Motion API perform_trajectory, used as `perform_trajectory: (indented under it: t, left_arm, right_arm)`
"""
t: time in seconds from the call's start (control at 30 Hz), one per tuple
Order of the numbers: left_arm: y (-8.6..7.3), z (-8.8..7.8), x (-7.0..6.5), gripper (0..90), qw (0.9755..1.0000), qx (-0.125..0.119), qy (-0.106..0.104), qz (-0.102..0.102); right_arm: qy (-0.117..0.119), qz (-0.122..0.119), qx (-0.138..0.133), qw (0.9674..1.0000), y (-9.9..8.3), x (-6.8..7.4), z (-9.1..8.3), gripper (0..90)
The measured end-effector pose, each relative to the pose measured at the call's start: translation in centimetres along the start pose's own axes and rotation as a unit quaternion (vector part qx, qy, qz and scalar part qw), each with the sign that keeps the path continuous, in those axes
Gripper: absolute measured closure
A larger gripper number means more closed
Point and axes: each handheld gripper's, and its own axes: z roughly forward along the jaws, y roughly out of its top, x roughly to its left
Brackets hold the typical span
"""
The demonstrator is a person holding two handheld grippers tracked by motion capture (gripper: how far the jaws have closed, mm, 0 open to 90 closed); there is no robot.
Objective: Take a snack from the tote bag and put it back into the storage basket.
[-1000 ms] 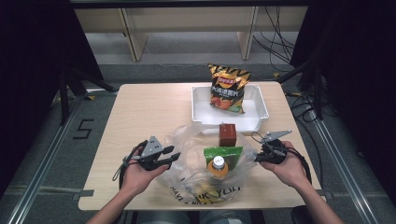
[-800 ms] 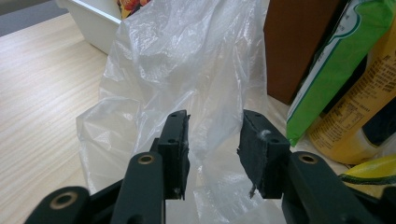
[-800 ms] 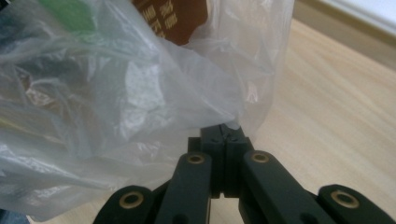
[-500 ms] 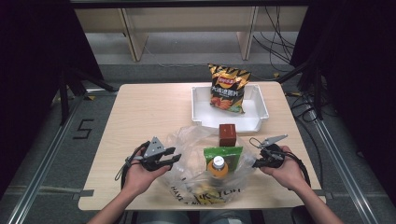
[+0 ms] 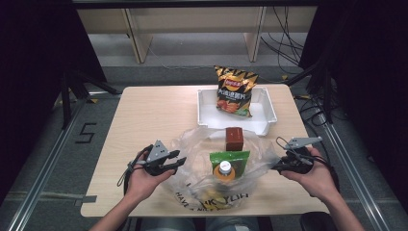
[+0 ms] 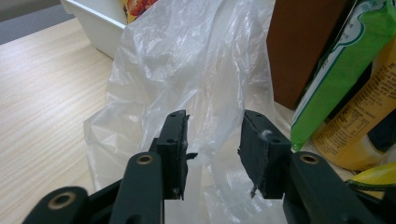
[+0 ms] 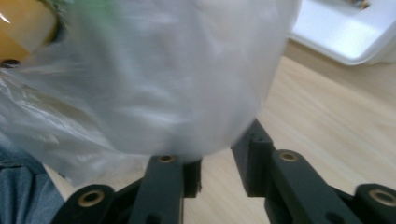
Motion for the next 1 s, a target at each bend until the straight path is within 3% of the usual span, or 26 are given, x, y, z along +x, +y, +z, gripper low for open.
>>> perform_trajectory:
  t: [0.03, 0.07, 0.1, 0.13, 0.17, 0.2, 0.33, 0.4, 0.47, 0.57, 0.6, 0.67, 0.8, 0.83, 0.9, 1.0]
  left_arm:
    - [0.0, 0.0, 0.0, 60.9, 1.0000, -0.003, -0.001, 0.001]
    - [0.0, 0.0, 0.0, 60.8, 1.0000, -0.003, -0.001, 0.004]
    - [0.0, 0.0, -0.2, 60.8, 1.0000, -0.003, 0.002, -0.009]
    - [0.0, 0.0, -0.1, 60.7, 1.0000, -0.003, 0.002, -0.003]
    - [0.1, 0.0, 0.0, 60.8, 1.0000, -0.003, 0.002, 0.004]
    - [0.1, 0.0, 0.0, 60.7, 1.0000, -0.003, 0.002, 0.004]
    - [0.1, 0.0, -0.1, 60.7, 1.0000, -0.004, 0.003, 0.000]
    - [0.1, 0.0, -0.2, 60.7, 1.0000, -0.005, 0.003, 0.000]
    - [0.2, 0.0, -0.2, 60.7, 1.0000, -0.006, 0.003, 0.000]
    - [0.1, -0.1, -0.2, 60.8, 1.0000, -0.004, 0.002, 0.002]
    - [0.1, -0.1, -0.2, 60.8, 1.0000, -0.004, 0.001, 0.002]
    - [0.1, 0.0, -0.2, 60.8, 1.0000, -0.004, 0.001, 0.003]
    - [0.1, 0.0, -0.2, 60.9, 1.0000, -0.004, -0.001, 0.003]
    - [0.1, 0.0, -0.2, 61.0, 1.0000, -0.005, -0.002, 0.007]
    - [0.1, 0.0, -0.2, 61.0, 1.0000, -0.003, 0.000, 0.003]
    - [0.1, 0.0, -0.3, 61.1, 1.0000, -0.003, 0.000, 0.003]
  right_arm:
    - [0.000, -0.006, 0.010, 0.9999, 0.1, -0.1, -0.6, 70.6]
    - [-0.007, -0.002, -0.002, 1.0000, 0.2, -0.1, -1.0, 70.1]
    - [-0.011, -0.002, -0.003, 0.9999, 0.2, -0.3, -1.3, 70.0]
    - [-0.016, 0.010, -0.005, 0.9998, 0.4, -0.2, -1.9, 69.6]
    - [-0.016, 0.006, -0.001, 0.9998, 0.5, -0.4, -2.4, 69.3]
    - [-0.023, 0.013, -0.017, 0.9995, 0.6, -0.5, -2.7, 69.2]
    - [-0.039, -0.007, -0.057, 0.9976, 2.2, -0.7, -4.5, 69.0]
    - [-0.042, -0.016, -0.081, 0.9957, 3.4, -0.4, -5.2, 68.1]
    - [-0.045, -0.032, -0.116, 0.9917, 4.8, 0.1, -5.6, 67.4]
    - [-0.036, -0.042, -0.160, 0.9855, 6.8, 1.2, -5.9, 68.0]
    - [-0.030, -0.059, -0.173, 0.9826, 7.7, 1.6, -5.8, 67.8]
    - [-0.012, -0.051, -0.193, 0.9798, 8.9, 2.9, -5.5, 66.0]
    - [0.018, -0.088, -0.197, 0.9763, 10.8, 5.2, -4.4, 64.6]
    - [0.019, -0.090, -0.207, 0.9740, 11.1, 5.9, -3.9, 64.7]
    - [0.042, -0.108, -0.189, 0.9751, 11.6, 7.1, -3.3, 65.2]
    - [0.061, -0.137, -0.176, 0.9729, 12.1, 8.8, -2.0, 68.6]
